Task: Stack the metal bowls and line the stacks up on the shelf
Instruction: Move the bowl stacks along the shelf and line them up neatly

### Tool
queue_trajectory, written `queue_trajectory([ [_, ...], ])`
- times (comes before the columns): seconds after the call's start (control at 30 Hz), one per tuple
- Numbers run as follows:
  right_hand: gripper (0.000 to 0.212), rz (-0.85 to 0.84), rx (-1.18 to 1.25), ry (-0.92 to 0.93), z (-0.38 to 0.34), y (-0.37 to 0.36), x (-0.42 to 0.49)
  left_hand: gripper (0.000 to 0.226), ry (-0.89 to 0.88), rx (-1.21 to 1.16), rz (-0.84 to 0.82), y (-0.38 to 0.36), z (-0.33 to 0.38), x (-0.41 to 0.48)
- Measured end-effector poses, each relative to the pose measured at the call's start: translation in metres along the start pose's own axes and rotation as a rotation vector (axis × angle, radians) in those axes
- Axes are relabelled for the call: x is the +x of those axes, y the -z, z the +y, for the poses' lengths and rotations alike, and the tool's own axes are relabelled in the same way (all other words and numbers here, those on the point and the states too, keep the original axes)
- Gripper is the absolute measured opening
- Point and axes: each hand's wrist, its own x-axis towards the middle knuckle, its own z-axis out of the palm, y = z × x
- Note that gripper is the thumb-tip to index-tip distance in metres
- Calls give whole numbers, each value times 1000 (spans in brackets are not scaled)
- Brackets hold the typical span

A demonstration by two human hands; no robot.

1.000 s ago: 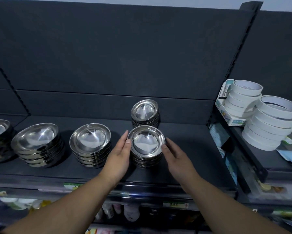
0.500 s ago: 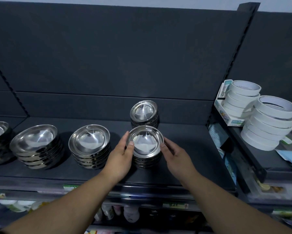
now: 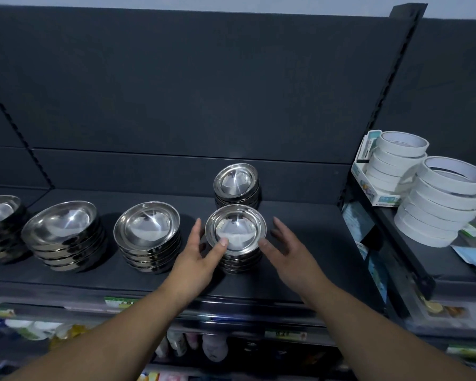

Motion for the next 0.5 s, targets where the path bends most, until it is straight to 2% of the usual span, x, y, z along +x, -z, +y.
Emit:
queue_trajectory([
  [0.07,100,-64,-53,11,3,5,1,125,13,-24,-1,1,-11,-4],
  [0.1,109,-91,-74,17,3,7,3,133,28,-10,-10,2,-14,-4],
  [0.17,116,-137,-89,42,5,7,7,130,34,2,-25,2,-18,-3],
  [0.37,88,-157,-117,92,6,3,15,100,-34,15,-12,-4,-16,0],
  [0.5,81,-125,-89,88,9,1,14,105,-47,40,-20,-1,-17,2],
])
